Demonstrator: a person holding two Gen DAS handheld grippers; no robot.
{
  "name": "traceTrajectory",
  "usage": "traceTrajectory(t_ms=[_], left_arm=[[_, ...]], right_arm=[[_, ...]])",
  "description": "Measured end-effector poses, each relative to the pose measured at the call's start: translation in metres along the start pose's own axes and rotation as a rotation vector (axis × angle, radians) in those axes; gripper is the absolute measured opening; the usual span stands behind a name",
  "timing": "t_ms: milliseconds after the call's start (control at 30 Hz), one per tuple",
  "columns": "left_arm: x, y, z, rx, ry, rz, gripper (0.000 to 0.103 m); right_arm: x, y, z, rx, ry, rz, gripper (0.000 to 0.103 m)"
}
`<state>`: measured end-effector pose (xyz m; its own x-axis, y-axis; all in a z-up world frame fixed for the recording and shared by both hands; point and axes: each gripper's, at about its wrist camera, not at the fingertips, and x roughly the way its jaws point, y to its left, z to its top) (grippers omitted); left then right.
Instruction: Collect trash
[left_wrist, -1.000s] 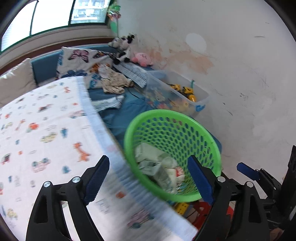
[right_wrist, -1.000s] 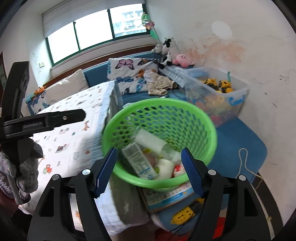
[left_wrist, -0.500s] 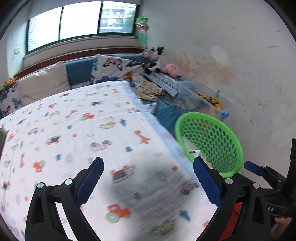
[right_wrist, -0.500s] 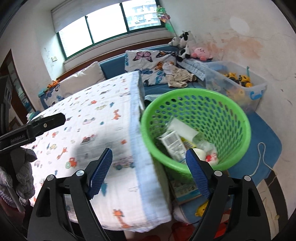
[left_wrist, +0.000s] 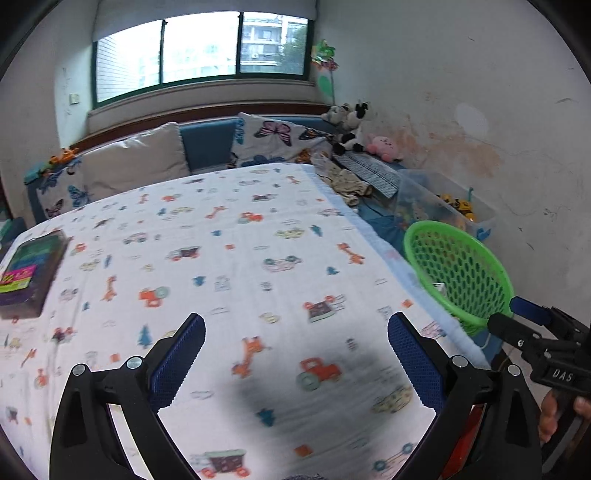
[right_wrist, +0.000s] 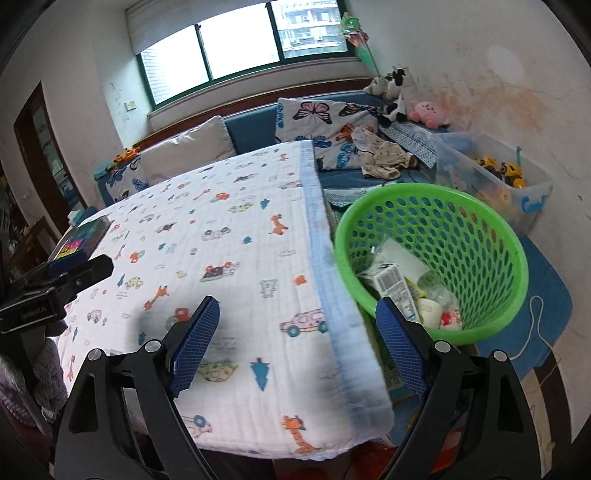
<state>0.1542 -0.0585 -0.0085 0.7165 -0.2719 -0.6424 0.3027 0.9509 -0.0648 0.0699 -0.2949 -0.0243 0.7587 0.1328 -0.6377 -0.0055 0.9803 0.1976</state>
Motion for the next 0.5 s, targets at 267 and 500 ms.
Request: traceTrajectory(t_ms=[267,500], left_arm=[[-0.023,0.026,-0.019,-0.045,-0.035,0.061,0.096],[-0.032,0.041,-0.035,-0.068,-0.033,0.106,0.096]], right_arm=[[0.003,0.023,-0.005,-0.023,0.009,0.031,0.089],[0.004,0.044,-0.01,-0.069,0.011,0.042,0.091]])
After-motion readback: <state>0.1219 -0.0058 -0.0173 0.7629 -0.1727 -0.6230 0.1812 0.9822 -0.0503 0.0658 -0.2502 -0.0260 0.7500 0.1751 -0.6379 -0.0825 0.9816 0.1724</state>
